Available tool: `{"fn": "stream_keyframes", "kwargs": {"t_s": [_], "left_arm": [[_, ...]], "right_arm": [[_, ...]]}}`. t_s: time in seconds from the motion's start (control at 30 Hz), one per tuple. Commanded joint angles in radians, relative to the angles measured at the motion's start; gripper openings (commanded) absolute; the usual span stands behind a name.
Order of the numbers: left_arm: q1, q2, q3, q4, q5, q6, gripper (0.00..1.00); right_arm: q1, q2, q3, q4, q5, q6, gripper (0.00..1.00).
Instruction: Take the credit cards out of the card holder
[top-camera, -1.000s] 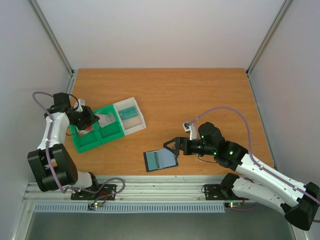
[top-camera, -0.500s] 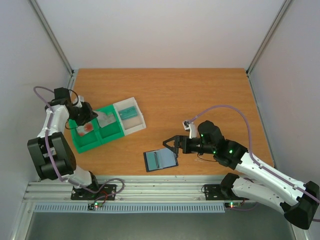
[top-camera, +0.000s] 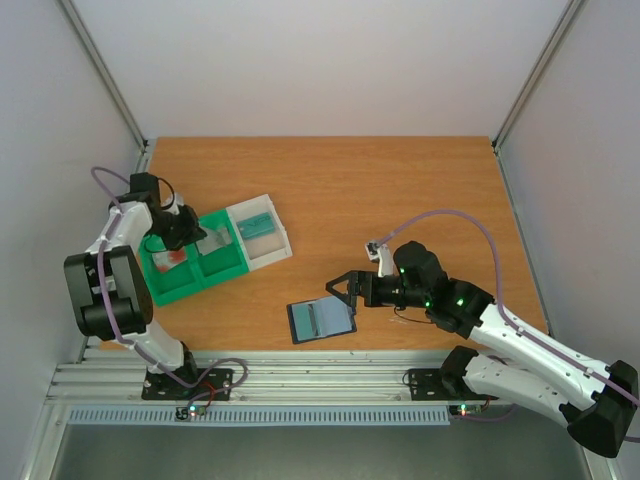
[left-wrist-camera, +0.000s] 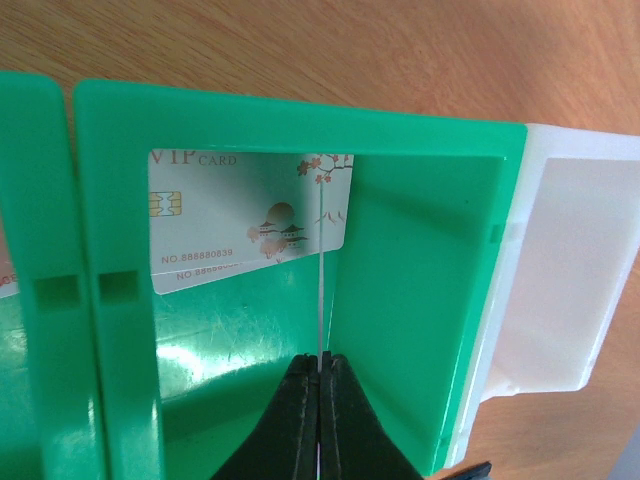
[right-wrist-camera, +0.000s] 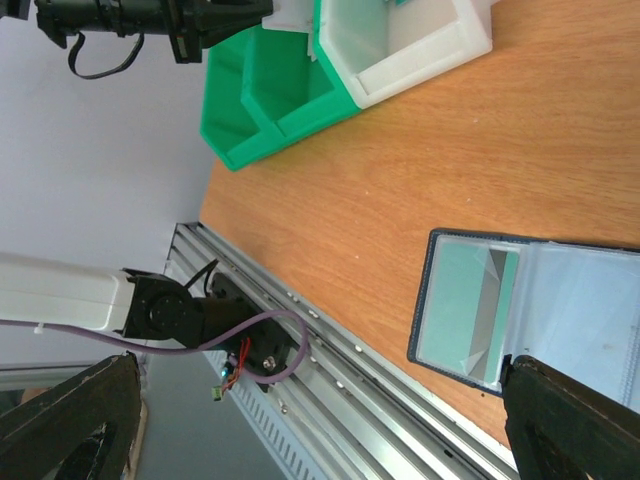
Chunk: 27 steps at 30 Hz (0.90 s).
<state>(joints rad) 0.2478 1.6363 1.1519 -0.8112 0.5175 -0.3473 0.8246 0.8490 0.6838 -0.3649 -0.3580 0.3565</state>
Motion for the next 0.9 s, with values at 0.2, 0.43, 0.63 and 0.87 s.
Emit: {"fn": "stream_keyframes", "kwargs": {"t_s": [0.2, 0.43, 0.63, 0.87], "left_arm": [[-0.012, 0.021, 0.047, 0.049, -0.01, -0.007, 0.0], [-0.012, 0.041, 0.053, 0.047, -0.024, 0.001, 0.0], [-0.013, 0.068, 0.064, 0.049, -0.037, -0.007, 0.0], [-0.016, 0.08, 0.07, 0.045, -0.084, -0.013, 0.01]], "right_arm": [[0.0, -0.022, 0.037, -0.031, 0.033, -0.032, 0.98], [-0.001, -0.033, 0.042, -0.053, 0.048, -0.039, 0.98], [-0.001, -0.038, 0.04, -0.051, 0.054, -0.037, 0.99], [-0.005, -0.049, 0.046, -0.085, 0.076, -0.048, 0.98]]}}
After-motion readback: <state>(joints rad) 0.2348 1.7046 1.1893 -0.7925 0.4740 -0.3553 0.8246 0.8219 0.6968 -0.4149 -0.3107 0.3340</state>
